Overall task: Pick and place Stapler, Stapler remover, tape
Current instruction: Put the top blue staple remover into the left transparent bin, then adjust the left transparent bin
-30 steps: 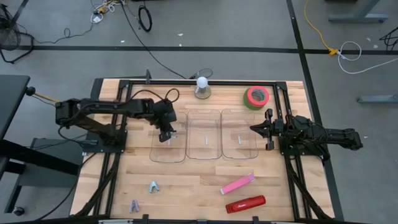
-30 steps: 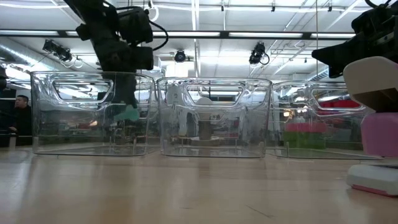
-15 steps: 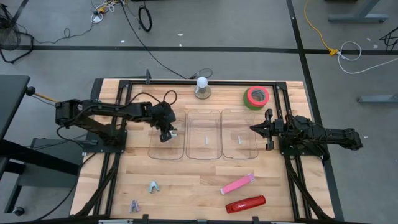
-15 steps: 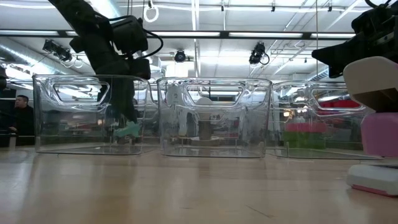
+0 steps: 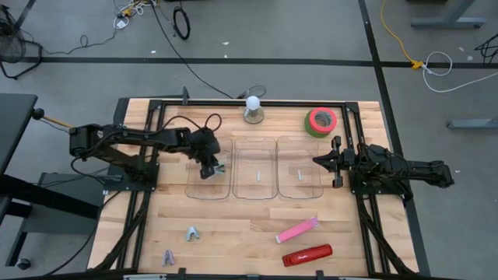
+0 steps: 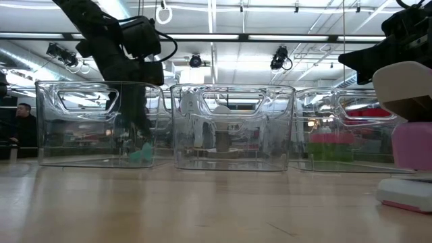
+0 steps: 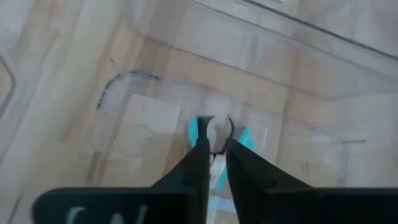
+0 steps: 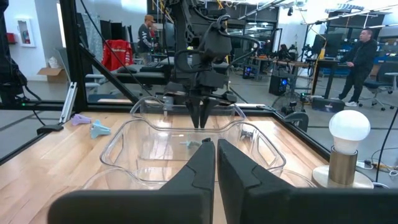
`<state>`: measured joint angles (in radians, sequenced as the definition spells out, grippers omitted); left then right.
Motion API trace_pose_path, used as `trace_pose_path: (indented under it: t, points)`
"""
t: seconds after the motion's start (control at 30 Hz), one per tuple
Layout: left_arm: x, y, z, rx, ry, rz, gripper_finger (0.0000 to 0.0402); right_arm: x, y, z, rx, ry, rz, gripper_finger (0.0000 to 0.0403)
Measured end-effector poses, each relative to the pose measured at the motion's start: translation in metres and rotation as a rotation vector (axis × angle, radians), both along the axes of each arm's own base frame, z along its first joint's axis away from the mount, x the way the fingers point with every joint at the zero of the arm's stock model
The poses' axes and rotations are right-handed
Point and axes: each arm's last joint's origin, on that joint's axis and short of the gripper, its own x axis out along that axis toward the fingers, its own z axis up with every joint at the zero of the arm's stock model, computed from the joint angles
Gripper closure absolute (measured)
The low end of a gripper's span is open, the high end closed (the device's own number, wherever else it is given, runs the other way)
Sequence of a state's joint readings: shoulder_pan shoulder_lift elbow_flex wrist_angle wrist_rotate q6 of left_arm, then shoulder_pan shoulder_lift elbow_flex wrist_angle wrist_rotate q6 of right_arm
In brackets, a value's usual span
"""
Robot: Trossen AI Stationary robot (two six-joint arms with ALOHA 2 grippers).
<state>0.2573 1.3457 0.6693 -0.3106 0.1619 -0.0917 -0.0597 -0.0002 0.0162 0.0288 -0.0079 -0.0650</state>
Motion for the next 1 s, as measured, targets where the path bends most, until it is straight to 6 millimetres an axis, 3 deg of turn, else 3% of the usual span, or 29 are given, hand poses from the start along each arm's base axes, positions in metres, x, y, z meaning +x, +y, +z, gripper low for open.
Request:
trace_pose_path:
  t: [0.23,0.53,0.8,1.0]
  points:
    - [0.003,0.001,0.005,-0.024,-0.007,0.031,0.0280,0.000,0.000,0.000,0.000,0.000,0.000,0.0381]
    - [0.021,0.010,0.056,0.006,-0.066,0.002,0.0265,0.000,0.000,0.000,0.000,0.000,0.000,0.0381]
    - [0.019,0.038,0.096,0.208,-0.025,0.106,0.0274,0.000,0.000,0.000,0.000,0.000,0.000,0.0381]
    - [0.000,0.066,0.103,0.307,0.113,0.206,0.0275,0.000,0.000,0.000,0.000,0.000,0.000,0.0381]
